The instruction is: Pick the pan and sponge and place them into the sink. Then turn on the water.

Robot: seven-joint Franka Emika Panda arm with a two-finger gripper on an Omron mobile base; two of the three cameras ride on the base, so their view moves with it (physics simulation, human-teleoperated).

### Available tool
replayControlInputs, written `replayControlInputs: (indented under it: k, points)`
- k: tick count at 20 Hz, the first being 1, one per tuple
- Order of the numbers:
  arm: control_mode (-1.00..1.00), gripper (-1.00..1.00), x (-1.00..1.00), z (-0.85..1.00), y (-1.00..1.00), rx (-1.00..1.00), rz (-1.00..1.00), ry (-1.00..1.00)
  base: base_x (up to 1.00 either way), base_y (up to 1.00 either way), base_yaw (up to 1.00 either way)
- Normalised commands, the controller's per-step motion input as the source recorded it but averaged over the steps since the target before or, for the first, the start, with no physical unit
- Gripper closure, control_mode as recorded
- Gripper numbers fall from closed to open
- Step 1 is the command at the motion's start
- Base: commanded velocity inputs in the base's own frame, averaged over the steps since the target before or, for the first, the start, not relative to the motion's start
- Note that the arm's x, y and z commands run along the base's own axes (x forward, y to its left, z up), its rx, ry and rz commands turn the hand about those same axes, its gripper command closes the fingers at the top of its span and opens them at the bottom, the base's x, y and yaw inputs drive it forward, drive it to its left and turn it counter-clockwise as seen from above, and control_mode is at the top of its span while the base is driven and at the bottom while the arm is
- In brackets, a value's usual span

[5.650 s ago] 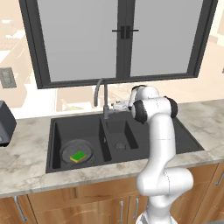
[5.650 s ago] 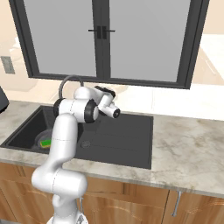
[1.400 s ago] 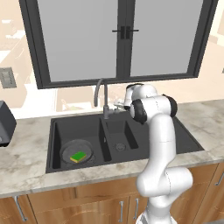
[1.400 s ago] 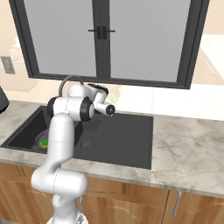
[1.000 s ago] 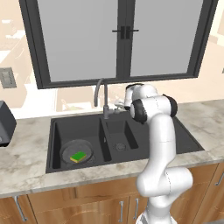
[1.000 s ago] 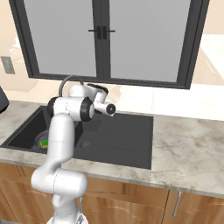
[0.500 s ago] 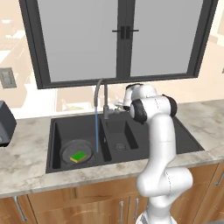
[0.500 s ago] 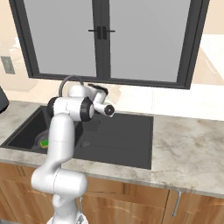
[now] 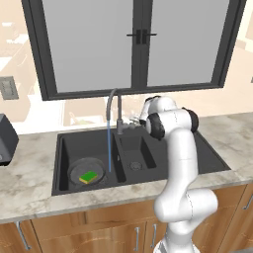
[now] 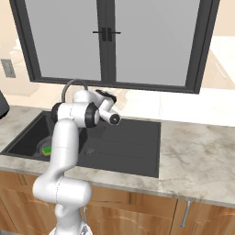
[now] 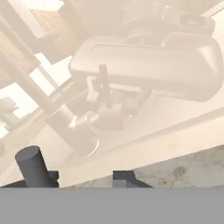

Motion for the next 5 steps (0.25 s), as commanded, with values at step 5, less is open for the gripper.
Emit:
replayControlInputs:
  k: [5]
  points:
    - [-1.0,1.0,-0.03,0.23,-0.2,0.02,0.02,0.0,0.0,0.0,0.0]
